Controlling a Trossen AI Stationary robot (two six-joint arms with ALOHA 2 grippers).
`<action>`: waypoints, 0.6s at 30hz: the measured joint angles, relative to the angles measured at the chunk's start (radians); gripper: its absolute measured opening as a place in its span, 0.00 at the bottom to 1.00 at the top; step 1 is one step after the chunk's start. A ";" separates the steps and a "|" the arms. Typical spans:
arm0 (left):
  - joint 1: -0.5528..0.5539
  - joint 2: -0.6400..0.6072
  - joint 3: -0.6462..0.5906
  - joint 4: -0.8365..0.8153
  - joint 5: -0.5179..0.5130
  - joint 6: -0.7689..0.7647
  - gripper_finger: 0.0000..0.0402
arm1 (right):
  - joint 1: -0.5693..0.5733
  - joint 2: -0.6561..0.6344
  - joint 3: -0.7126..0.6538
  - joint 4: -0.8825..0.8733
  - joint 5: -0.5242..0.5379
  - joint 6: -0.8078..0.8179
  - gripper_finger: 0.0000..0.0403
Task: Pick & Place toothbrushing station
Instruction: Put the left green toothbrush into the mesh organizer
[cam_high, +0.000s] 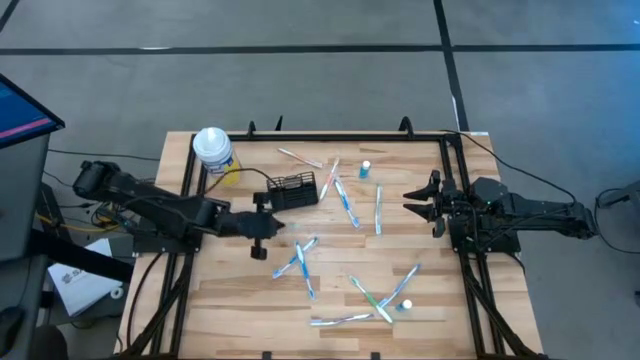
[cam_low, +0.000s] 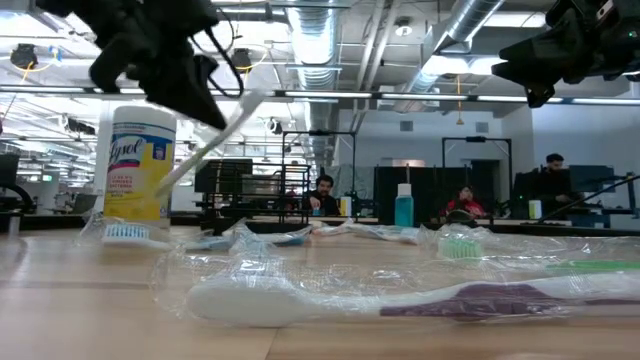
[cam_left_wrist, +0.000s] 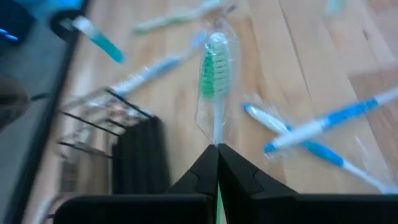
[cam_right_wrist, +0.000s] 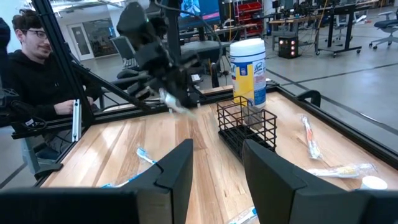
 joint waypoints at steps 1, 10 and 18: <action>0.000 -0.014 0.000 0.015 -0.015 0.000 0.00 | 0.000 0.000 0.000 0.002 0.000 0.000 0.33; 0.000 -0.098 0.000 0.075 -0.174 0.002 0.00 | 0.000 0.000 0.000 0.003 0.000 0.000 0.33; 0.013 -0.168 -0.037 0.227 -0.235 0.051 0.00 | 0.000 0.000 0.000 0.004 0.000 0.000 0.33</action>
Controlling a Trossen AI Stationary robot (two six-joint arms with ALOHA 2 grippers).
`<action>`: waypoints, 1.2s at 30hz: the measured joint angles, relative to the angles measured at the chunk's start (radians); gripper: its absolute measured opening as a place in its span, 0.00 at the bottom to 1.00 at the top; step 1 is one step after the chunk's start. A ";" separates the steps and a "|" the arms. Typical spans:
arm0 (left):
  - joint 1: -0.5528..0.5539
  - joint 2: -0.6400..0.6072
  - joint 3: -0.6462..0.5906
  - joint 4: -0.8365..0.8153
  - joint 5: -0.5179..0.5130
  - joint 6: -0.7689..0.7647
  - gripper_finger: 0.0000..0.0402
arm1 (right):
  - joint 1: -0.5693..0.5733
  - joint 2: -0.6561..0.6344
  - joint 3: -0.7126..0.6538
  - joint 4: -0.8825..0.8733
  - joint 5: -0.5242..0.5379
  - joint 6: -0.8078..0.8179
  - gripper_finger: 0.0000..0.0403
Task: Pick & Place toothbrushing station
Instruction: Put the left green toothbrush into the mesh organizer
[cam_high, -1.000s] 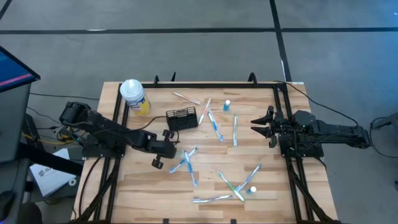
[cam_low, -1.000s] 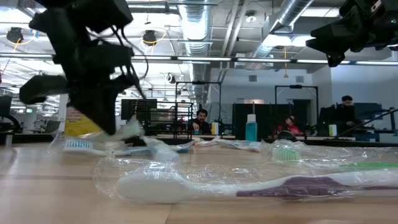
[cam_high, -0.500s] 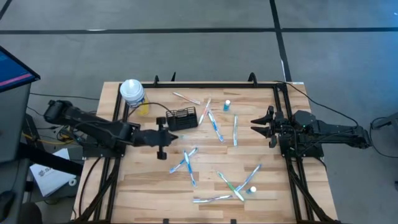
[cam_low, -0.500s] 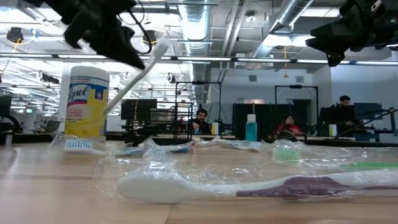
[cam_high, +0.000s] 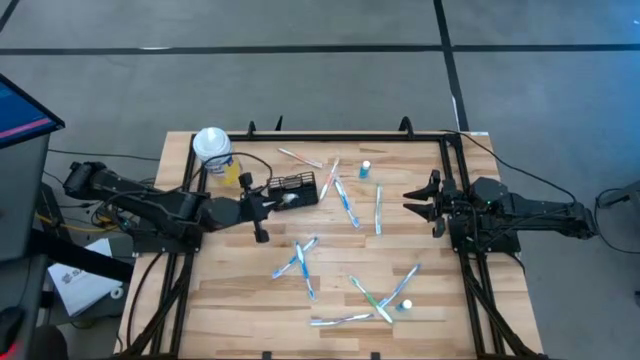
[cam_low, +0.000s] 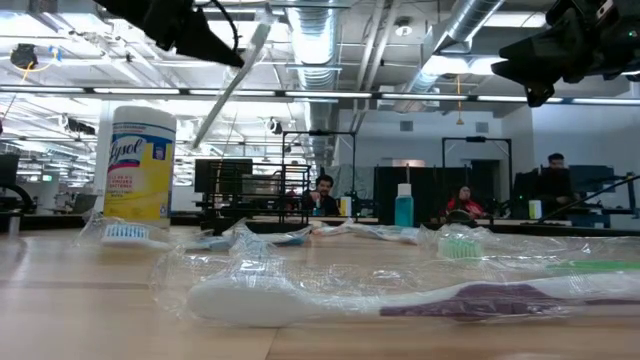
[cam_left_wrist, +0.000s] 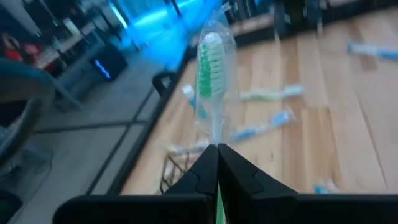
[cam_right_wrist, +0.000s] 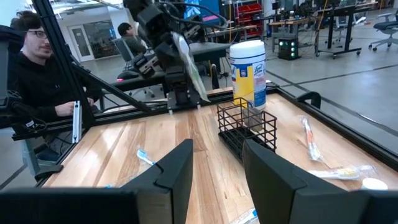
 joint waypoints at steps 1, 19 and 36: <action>0.010 -0.013 -0.023 0.046 0.000 0.015 0.00 | 0.000 0.000 0.000 0.000 0.000 0.000 0.33; 0.207 -0.125 -0.389 0.792 0.073 0.046 0.00 | -0.001 0.000 0.000 0.007 0.000 0.000 0.33; 0.315 0.034 -0.421 0.955 0.100 -0.038 0.00 | -0.001 0.000 0.000 0.007 0.000 -0.003 0.33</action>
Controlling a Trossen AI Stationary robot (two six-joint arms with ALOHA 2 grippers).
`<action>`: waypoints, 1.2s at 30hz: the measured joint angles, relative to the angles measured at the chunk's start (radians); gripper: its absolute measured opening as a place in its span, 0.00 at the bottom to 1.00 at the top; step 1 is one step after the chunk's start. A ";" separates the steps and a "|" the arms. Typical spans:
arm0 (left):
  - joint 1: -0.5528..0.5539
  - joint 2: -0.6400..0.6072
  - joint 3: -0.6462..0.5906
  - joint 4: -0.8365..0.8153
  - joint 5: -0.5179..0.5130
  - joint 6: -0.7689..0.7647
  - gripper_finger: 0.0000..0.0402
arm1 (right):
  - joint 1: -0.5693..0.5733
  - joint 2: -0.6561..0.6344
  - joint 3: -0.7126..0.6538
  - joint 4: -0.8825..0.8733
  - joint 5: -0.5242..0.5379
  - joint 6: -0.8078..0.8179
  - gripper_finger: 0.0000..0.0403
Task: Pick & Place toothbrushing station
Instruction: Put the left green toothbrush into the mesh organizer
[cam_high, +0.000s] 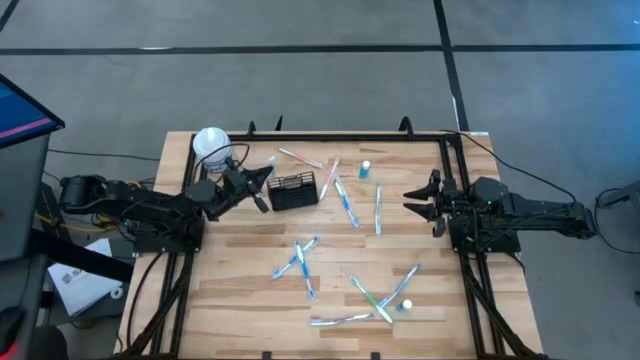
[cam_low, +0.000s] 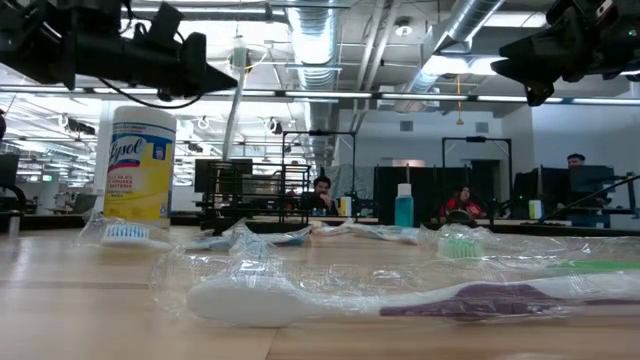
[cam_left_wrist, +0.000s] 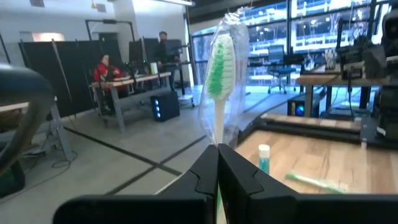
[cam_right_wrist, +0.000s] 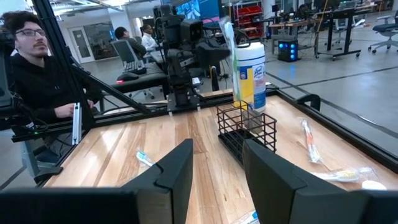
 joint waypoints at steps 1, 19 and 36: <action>0.000 0.017 0.000 0.023 0.000 0.000 0.00 | 0.000 0.000 0.000 0.000 0.000 0.000 0.33; 0.032 0.091 -0.117 0.249 -0.008 -0.059 0.00 | 0.000 0.000 0.000 0.000 0.000 0.000 0.33; 0.031 0.172 -0.128 0.259 -0.022 -0.130 0.00 | 0.000 0.000 0.000 0.007 0.000 0.000 0.33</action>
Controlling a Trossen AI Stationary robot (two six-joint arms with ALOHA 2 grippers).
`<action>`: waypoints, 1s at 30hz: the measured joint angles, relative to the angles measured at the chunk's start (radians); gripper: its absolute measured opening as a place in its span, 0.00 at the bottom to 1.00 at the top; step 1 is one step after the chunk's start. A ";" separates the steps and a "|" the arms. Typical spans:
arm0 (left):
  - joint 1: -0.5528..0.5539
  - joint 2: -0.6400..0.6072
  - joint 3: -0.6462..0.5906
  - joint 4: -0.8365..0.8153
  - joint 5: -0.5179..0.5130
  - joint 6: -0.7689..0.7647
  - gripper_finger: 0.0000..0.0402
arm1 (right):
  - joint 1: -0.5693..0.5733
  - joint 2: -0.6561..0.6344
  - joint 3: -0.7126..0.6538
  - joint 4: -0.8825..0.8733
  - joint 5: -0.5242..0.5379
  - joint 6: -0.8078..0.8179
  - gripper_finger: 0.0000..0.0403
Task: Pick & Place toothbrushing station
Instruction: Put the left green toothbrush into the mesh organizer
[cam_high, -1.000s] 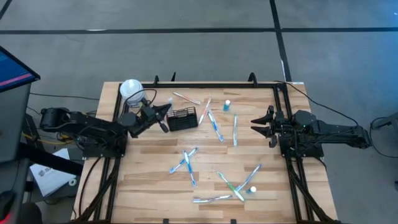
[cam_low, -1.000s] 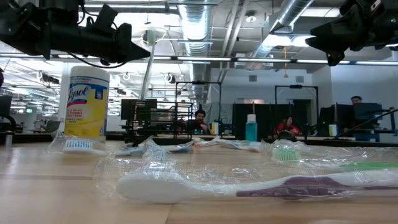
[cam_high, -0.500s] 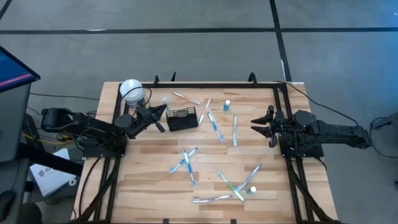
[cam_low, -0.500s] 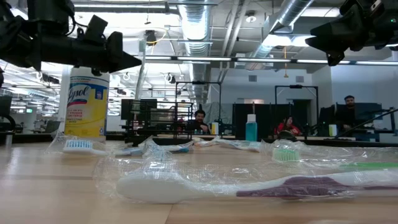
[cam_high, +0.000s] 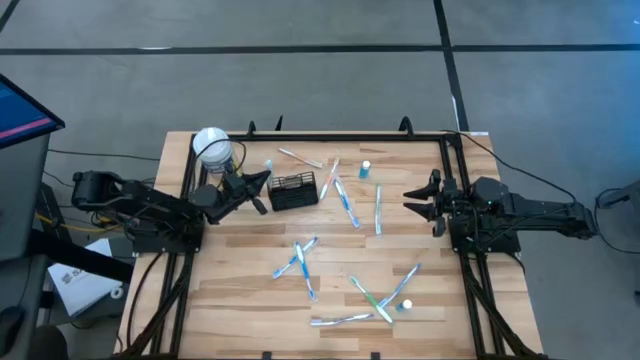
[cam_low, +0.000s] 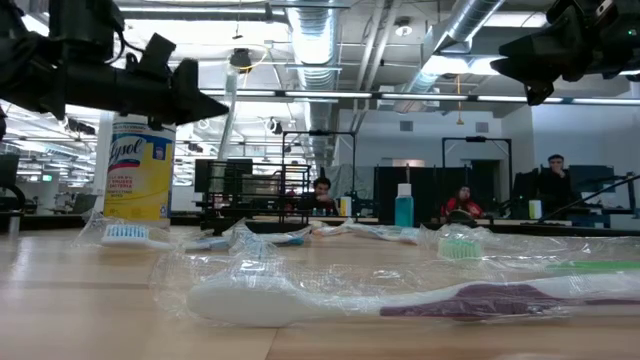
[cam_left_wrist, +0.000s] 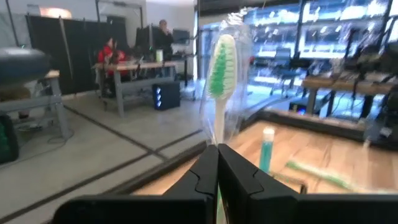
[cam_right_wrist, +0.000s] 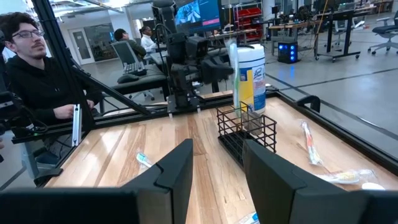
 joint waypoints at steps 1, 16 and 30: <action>0.000 0.016 0.000 0.000 -0.012 -0.002 0.00 | 0.000 0.000 0.000 0.000 0.000 0.000 0.33; 0.000 0.218 0.000 0.086 -0.056 -0.057 0.00 | 0.000 0.000 0.000 0.000 0.000 0.000 0.33; 0.011 0.238 0.000 0.110 -0.055 -0.057 0.01 | 0.000 0.000 0.000 0.000 0.000 0.000 0.33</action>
